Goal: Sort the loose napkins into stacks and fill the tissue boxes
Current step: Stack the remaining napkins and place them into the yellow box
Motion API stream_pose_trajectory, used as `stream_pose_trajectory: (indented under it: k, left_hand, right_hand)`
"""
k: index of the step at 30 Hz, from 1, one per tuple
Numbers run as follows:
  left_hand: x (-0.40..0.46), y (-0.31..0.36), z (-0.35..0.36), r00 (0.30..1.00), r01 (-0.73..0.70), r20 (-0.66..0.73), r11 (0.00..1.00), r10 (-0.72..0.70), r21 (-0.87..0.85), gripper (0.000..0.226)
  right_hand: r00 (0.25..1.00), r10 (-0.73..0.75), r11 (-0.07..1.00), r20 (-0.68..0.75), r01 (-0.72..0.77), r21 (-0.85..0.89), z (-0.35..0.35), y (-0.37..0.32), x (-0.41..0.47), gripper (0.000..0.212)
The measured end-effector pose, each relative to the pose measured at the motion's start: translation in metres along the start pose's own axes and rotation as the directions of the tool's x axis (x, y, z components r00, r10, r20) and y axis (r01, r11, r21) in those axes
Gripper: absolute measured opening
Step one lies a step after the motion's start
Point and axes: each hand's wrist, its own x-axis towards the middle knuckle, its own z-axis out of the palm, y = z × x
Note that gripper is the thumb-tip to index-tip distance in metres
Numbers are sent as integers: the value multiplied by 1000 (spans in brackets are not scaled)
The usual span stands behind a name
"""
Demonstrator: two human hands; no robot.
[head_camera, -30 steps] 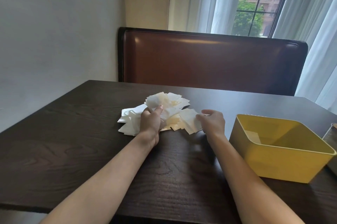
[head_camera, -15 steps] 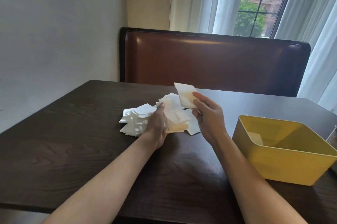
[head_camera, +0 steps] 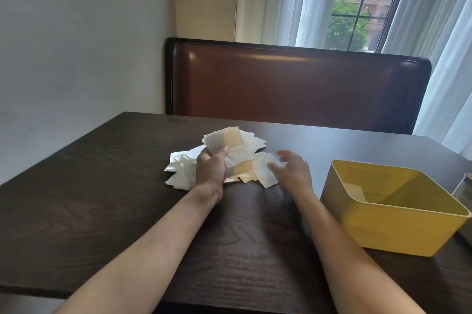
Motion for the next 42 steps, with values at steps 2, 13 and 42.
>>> stream_pose_trajectory:
  k: [2,13,42]
  left_hand:
    - [1,0,-1,1000,3,-24,1000,-3,-19,10]
    - [2,-2,0,998,26,-49,1000,-26,-5,8]
    - [-13,-2,6,982,29,187,999,-32,15,30]
  right_hand:
    - [994,4,979,107,18,-203,4,5,4,59]
    - [992,77,955,-99,-45,292,-1,0,1,21]
    - [958,-13,684,286,-200,701,-1,-35,-26,24]
